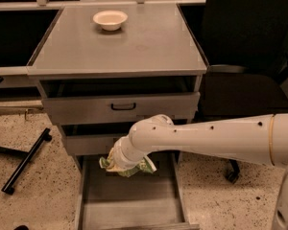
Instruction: Pick green jalapeno chip bag from bottom drawer and place on counter
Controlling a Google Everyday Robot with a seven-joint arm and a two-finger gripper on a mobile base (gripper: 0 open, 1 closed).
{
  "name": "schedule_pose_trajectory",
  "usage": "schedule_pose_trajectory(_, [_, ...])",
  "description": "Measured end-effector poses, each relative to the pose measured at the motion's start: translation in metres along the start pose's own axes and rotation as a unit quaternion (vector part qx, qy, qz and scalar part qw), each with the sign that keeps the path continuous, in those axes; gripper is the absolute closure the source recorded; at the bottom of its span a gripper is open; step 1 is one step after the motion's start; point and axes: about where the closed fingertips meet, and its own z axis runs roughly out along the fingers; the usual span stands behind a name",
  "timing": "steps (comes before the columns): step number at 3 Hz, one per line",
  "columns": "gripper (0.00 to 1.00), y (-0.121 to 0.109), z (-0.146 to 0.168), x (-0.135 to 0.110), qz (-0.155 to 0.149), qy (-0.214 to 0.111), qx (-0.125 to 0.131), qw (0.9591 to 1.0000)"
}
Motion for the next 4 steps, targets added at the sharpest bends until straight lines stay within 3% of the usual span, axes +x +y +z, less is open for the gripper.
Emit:
schedule_pose_trajectory(1, [1.00,-0.031,-0.038,-0.027,-0.044,-0.008,0.021,0.9988])
schedule_pose_trajectory(2, [1.00,-0.079,-0.114,-0.081,-0.123,-0.022,0.041,0.9912])
schedule_pose_trajectory(3, [1.00,-0.124,-0.176,-0.121,-0.191,-0.019,0.060,0.9796])
schedule_pose_trajectory(4, [1.00,-0.149,-0.204,-0.136,-0.195,-0.028,0.087,0.9765])
